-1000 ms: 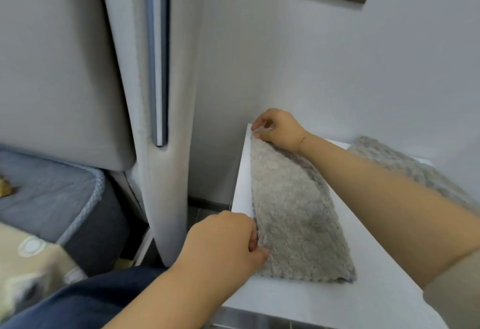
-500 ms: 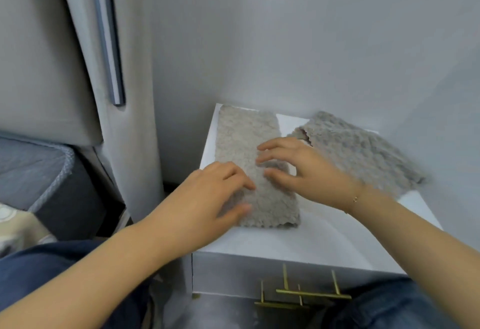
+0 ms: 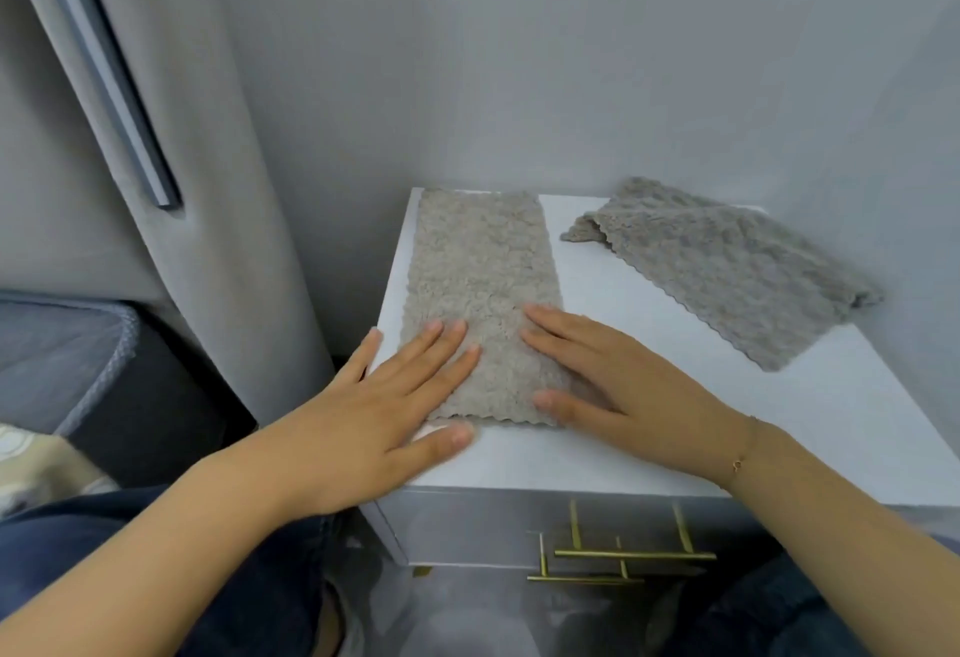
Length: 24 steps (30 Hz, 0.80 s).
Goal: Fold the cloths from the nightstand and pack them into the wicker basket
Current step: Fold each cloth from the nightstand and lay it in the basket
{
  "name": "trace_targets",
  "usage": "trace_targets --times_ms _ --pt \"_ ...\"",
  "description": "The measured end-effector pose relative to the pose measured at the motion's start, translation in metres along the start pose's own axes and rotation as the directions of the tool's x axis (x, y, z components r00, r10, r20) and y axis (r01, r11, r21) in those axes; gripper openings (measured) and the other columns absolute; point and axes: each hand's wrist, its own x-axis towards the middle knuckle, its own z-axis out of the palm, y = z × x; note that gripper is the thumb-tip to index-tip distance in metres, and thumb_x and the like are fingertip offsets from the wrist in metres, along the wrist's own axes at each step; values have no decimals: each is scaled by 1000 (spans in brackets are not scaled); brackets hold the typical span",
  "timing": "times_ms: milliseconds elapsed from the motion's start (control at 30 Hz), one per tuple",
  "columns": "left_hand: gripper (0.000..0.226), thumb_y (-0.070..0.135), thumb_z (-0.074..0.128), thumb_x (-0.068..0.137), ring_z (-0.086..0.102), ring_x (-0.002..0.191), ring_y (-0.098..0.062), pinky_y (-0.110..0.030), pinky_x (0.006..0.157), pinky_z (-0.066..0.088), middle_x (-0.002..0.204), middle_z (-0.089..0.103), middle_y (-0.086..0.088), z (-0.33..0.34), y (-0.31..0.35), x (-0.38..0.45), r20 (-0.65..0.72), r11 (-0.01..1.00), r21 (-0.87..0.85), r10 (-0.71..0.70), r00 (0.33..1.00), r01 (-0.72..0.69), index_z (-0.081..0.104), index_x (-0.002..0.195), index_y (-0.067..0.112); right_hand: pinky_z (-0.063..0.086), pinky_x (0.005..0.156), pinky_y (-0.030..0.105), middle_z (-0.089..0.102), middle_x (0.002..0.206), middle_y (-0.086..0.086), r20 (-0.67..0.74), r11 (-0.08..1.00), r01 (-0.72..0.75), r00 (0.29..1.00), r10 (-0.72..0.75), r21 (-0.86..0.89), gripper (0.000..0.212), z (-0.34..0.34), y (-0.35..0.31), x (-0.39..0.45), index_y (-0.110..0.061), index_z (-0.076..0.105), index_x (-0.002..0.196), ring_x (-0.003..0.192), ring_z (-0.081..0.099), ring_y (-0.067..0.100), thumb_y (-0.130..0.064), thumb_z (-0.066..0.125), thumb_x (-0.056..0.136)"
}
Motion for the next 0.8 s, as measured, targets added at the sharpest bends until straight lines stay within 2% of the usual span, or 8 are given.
trace_targets --times_ms 67,133,200,233,300,400,600,800 --pt "69 69 12 93 -28 140 6 -39 120 -16 156 -26 22 2 -1 2 -114 1000 5 24 993 -23 -12 151 39 19 117 19 32 155 -12 -99 997 58 993 -62 -45 63 0 -1 -5 -23 44 145 141 28 -1 -59 46 93" --pt "67 67 31 93 8 148 -3 -39 122 8 162 12 14 0 -5 5 -297 994 69 98 950 -81 25 152 35 34 111 25 49 145 -6 -164 988 146 975 -152 -51 58 0 -2 -9 -18 58 135 131 45 7 -55 56 90" --pt "51 57 48 91 43 129 -9 -34 107 35 141 46 10 -3 -6 7 -389 985 89 168 906 -144 56 133 29 45 101 29 57 135 -4 -194 974 217 955 -224 -58 49 1 -2 -13 -16 65 126 121 54 11 -48 64 88" --pt "41 51 52 90 51 114 -9 -31 97 42 127 55 10 -4 -6 8 -409 980 89 200 890 -179 63 122 27 48 97 29 60 132 -4 -205 971 231 949 -240 -66 45 1 -2 -14 -16 67 123 117 57 12 -45 66 88" --pt "29 41 51 92 56 94 -8 -29 80 49 107 60 11 -6 -5 9 -426 973 81 231 875 -218 67 110 24 52 90 30 63 126 -4 -227 971 228 945 -238 -66 38 1 1 -15 -18 69 119 110 60 12 -40 66 88" --pt "28 37 47 95 59 91 -8 -30 73 54 103 62 12 -1 -5 10 -423 977 63 209 881 -202 68 108 22 53 87 30 65 122 -5 -224 974 216 948 -227 -72 37 4 2 -17 -18 70 118 107 61 11 -41 64 90" --pt "31 34 40 100 58 93 -5 -22 81 46 102 63 14 -4 -1 8 -401 976 -19 189 896 -215 67 110 22 48 90 31 62 120 -8 -161 969 208 960 -229 -134 48 8 -3 -16 -19 65 124 109 56 11 -51 63 89" --pt "36 51 45 96 52 98 1 -13 88 39 100 56 21 -9 7 1 -392 958 -152 169 904 -245 62 121 30 48 77 27 70 100 -5 -282 965 239 923 -261 -110 27 9 -5 -15 -15 72 109 90 62 11 -30 56 94"
